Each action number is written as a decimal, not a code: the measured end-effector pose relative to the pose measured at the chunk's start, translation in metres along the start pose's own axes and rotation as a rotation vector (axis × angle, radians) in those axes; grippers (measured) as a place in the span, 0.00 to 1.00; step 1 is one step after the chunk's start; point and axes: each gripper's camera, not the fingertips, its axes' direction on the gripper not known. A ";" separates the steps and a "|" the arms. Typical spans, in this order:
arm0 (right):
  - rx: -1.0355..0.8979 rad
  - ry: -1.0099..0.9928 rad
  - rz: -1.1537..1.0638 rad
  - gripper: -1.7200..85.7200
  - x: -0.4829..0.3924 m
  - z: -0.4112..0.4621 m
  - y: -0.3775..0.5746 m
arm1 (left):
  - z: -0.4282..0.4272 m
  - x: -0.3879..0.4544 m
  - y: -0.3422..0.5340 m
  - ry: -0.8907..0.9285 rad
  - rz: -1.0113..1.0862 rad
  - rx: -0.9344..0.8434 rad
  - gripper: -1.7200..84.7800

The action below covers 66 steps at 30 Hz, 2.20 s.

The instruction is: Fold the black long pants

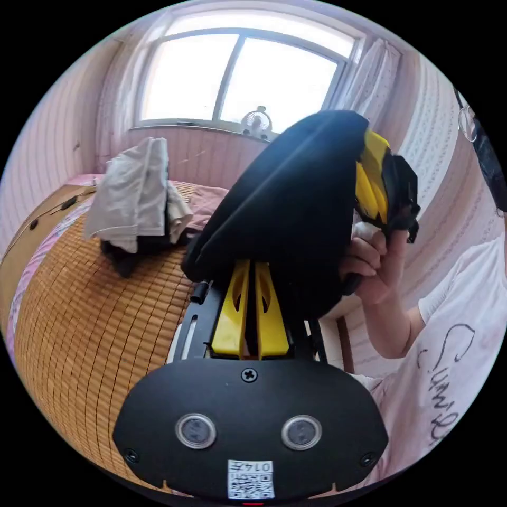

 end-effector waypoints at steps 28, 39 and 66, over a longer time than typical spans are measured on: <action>-1.063 0.261 0.370 0.03 0.007 0.422 0.236 | -0.372 -0.080 0.357 -0.307 -0.802 0.328 0.01; -1.339 0.271 0.120 0.15 -0.077 0.574 0.357 | -0.436 -0.176 0.386 -0.571 -1.004 0.210 0.09; -0.595 0.499 -0.286 0.01 -0.107 0.538 0.127 | -0.543 -0.192 0.308 -0.848 -0.854 0.083 0.01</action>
